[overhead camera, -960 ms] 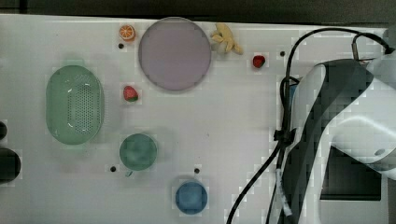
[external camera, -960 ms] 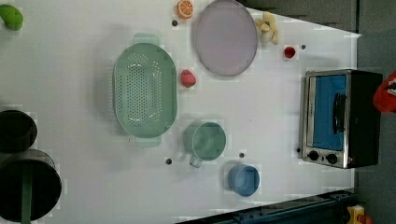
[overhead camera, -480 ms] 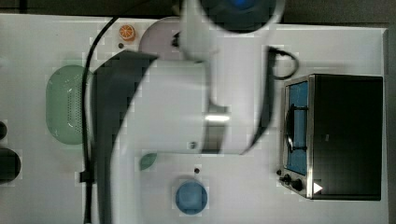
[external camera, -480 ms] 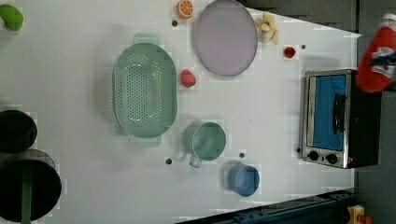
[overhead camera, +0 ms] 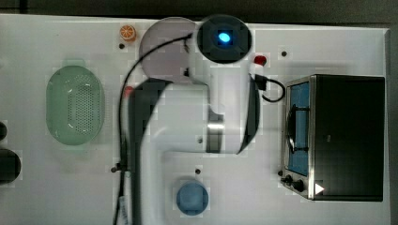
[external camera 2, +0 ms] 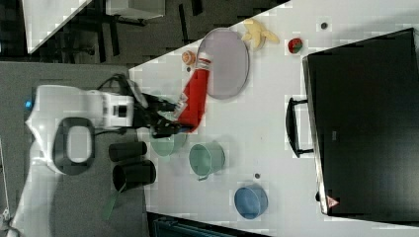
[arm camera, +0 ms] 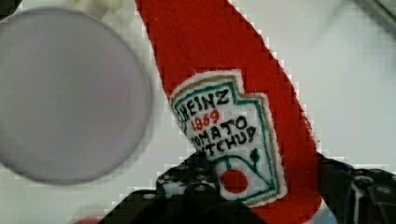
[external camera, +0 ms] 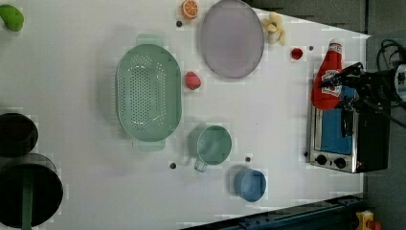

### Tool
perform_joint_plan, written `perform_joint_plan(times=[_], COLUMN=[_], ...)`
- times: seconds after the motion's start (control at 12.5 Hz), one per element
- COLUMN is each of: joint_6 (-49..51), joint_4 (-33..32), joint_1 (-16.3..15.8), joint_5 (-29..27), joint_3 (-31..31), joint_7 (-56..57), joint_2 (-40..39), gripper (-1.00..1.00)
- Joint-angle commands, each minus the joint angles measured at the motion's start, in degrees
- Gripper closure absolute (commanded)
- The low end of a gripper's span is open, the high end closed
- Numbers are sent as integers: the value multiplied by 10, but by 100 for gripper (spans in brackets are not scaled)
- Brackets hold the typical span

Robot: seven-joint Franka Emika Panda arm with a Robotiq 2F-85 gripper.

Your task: Pick Ketchup from oven and place it on table.

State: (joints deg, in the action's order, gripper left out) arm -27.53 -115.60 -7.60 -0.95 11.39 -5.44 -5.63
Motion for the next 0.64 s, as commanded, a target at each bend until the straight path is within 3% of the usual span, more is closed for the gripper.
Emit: perform_joint_plan(times=[0.08, 0.32, 0.56, 0.64], joint_6=[-69, -162, -222, -236], joint_4=[-102, -141, -141, -139], joint_1=[-12, -15, -18, -19], joint_5=[3, 3, 2, 0], joint_3=[1, 1, -6, -10], joint_7=[-10, -10, -10, -10], joint_2=[-15, -53, -112, -114], gripper=[-24, -24, -25, -76])
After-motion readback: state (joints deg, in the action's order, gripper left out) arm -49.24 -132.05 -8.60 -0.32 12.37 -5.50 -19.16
